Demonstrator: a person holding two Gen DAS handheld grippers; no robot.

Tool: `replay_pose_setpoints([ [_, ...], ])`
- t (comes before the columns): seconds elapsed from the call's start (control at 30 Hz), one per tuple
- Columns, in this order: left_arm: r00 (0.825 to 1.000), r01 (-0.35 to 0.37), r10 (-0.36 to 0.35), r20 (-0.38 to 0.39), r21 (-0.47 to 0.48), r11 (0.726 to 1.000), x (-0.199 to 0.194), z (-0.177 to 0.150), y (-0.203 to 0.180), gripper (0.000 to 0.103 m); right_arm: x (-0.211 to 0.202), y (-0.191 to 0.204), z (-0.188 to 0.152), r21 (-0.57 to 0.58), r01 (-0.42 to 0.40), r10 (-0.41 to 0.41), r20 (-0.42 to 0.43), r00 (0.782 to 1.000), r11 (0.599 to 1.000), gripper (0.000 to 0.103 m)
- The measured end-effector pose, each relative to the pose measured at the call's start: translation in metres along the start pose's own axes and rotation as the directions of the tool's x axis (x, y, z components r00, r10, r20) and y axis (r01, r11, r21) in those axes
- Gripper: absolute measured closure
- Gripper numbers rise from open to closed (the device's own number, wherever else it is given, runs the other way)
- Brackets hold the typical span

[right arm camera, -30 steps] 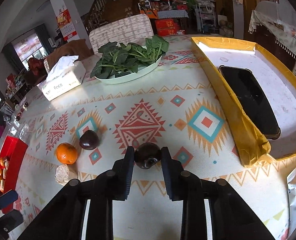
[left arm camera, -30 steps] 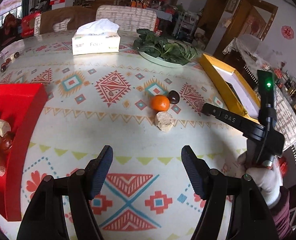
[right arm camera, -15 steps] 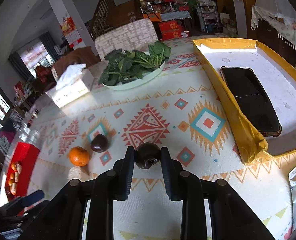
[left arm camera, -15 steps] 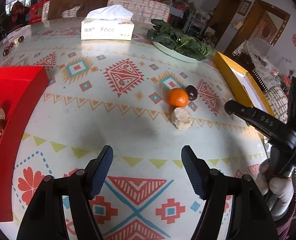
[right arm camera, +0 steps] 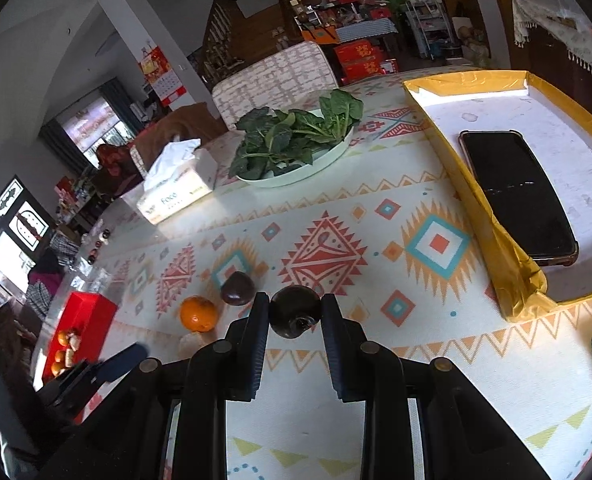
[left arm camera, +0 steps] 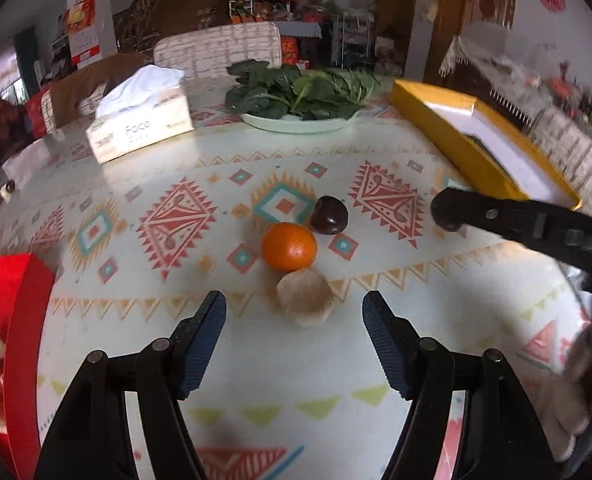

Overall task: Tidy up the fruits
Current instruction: 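Grasp a dark date with the right gripper while the left gripper grasps a round rice cake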

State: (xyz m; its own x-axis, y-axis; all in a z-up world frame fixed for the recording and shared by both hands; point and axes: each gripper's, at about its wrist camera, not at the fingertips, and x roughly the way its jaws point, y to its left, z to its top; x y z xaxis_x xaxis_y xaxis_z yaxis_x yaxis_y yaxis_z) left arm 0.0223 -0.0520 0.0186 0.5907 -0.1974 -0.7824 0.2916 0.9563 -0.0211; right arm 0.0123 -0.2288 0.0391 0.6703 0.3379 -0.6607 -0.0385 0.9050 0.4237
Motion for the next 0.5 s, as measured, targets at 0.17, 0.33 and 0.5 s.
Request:
replay_pose_setpoints([
  [0.17,1.000,-0.012,0.012,-0.018,0.005,1.000,0.014,-0.001,-0.002,0.065,0.001,-0.003,0.001,0.020,-0.027,0.027,-0.005,1.000,0.999,0.074],
  [0.33,1.000,0.006,-0.006,0.003,-0.040,0.999,0.005,-0.003,0.010,0.073,0.004,-0.003,0.000,0.033,-0.071,0.072,-0.022,0.997,0.997,0.074],
  [0.5,0.997,0.049,-0.041,0.060,-0.132,0.990,-0.033,-0.013,0.038,0.072,0.008,-0.013,-0.002,0.129,-0.242,0.248,-0.037,0.968,0.962,0.074],
])
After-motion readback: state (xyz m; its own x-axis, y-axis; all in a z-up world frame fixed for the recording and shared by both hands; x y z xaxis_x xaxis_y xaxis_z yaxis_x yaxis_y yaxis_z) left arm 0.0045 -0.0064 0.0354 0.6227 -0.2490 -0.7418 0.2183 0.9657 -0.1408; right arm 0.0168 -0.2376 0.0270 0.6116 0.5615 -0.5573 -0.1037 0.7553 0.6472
